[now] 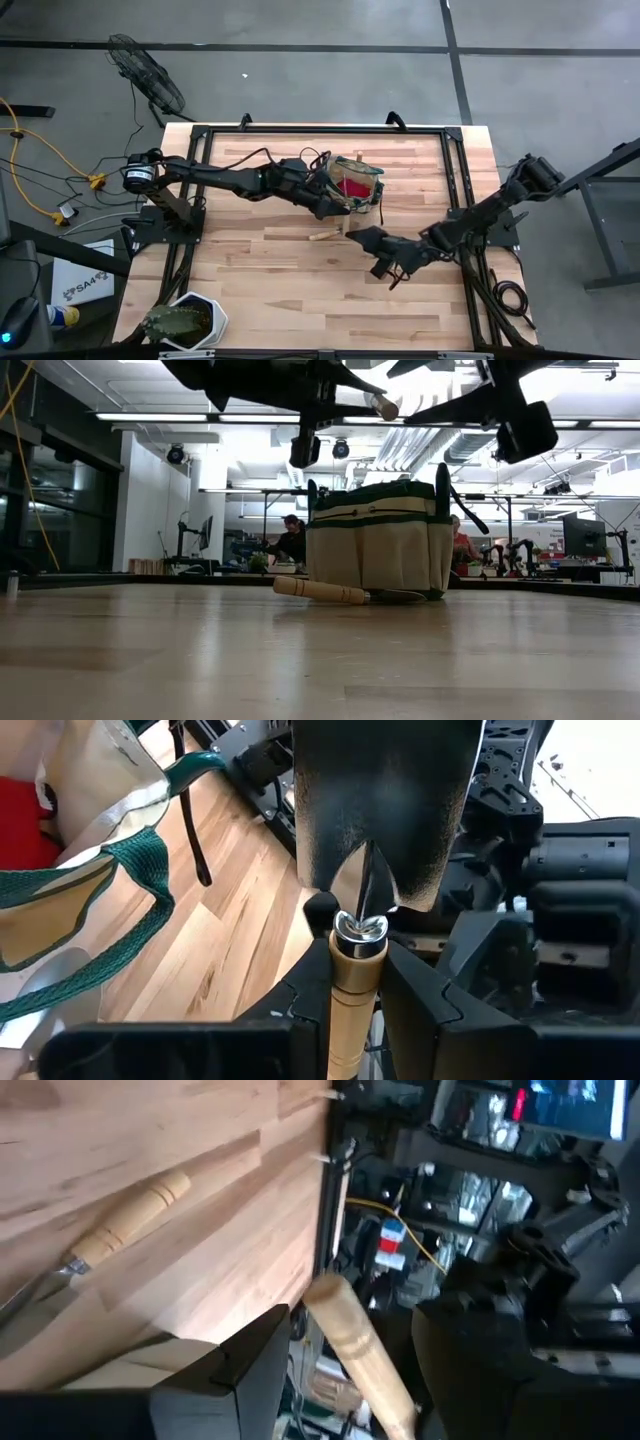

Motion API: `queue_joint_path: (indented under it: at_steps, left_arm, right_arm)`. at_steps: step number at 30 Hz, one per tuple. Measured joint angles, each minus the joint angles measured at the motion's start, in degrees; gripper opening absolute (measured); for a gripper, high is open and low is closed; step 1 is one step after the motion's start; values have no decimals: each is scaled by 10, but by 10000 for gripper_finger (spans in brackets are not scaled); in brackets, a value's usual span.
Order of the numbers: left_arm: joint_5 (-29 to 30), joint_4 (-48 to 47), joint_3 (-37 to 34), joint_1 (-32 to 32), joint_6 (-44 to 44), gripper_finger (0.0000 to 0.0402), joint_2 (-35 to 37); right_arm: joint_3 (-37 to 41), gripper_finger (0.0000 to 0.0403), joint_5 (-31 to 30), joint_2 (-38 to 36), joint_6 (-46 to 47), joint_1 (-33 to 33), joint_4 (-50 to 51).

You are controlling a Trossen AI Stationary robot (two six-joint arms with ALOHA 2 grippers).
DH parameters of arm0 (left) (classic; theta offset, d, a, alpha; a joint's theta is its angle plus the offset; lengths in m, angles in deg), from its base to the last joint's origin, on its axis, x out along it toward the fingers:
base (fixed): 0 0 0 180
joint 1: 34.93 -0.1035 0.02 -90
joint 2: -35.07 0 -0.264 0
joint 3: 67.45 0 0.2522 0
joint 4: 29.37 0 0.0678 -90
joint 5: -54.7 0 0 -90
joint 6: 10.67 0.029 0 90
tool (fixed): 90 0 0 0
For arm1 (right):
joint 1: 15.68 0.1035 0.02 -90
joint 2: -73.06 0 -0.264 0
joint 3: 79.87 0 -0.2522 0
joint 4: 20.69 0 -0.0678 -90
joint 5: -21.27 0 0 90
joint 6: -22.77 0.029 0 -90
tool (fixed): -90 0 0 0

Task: Pick & Place Garden tools in Gardening bag
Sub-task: Put the left brown trowel into the gardening bag

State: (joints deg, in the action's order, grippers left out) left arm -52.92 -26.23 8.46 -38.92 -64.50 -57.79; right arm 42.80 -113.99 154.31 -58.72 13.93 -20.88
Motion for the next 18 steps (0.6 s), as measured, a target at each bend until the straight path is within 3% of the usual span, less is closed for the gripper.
queue_joint_path:
  at_steps: [10, 18]
  left_arm:
    - [-1, 0, 0, 0, 2, 55, 0]
    - [1, -5, 0, 0, 5, 56, 0]
  right_arm:
    - [0, 202, 22, 9, -30, -32, -14]
    - [0, 176, 50, 9, -54, -35, -17]
